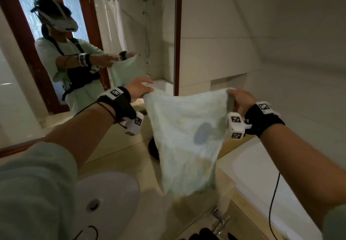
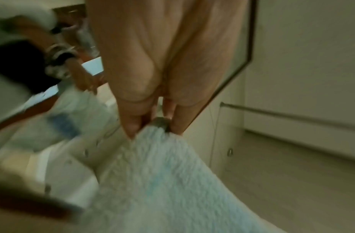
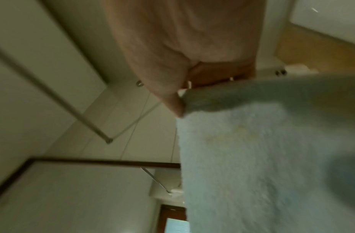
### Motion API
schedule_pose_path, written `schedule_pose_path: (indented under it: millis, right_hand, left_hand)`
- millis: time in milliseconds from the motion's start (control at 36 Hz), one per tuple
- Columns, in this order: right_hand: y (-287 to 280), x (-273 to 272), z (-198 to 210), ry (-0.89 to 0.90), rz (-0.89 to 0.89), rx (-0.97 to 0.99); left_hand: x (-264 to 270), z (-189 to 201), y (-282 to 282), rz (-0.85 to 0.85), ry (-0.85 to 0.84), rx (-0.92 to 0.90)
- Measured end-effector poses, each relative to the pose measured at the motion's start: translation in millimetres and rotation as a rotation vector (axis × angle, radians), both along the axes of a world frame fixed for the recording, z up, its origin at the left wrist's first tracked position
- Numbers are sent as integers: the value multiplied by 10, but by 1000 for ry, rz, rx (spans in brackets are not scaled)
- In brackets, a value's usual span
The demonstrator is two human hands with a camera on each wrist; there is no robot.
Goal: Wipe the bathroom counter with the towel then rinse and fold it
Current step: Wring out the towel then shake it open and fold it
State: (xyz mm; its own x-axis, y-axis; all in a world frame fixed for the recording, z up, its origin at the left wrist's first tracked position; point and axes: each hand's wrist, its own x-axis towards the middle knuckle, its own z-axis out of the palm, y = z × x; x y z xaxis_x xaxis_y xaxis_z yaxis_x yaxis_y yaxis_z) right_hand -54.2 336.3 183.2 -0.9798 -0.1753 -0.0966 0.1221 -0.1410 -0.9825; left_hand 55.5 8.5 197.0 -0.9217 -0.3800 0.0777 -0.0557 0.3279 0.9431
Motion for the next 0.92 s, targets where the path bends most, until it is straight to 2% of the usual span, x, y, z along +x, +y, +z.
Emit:
schedule_pose_path:
  millis: [56, 111, 194, 278, 361, 417, 500, 556, 639, 778, 917]
  right_hand:
    - [-18, -15, -77, -6, -27, 5]
    - [-46, -24, -144, -21, -37, -34]
    - [-97, -99, -192, -11, -58, 30]
    - [-101, -179, -183, 2, -36, 119]
    - [-93, -132, -109, 55, 24, 150]
    - [-105, -114, -79, 97, 113, 231]
    - [-117, -58, -58, 106, 180, 353]
    - [-117, -47, -102, 117, 159, 424]
    - [-120, -74, -200, 148, 150, 500]
    - [-95, -125, -264, 71, 76, 572]
    - [-3, -422, -441, -8, 62, 600]
  left_hand:
    - [7, -37, 7, 106, 42, -29]
    - [4, -99, -23, 153, -1, -52]
    - [-1, -158, -39, 15, -141, -40]
    - [50, -111, -12, -48, -156, 82]
    - [48, -145, -90, -85, -209, -69]
    - [60, -172, -155, -117, -346, -169]
    - [175, -128, -85, -267, -545, -179]
    - [226, -130, -35, -301, -580, -161]
    - [249, -165, -7, -270, -533, -96]
    - [214, -236, -12, -238, -403, 104]
    - [143, -318, -19, -171, -303, 171]
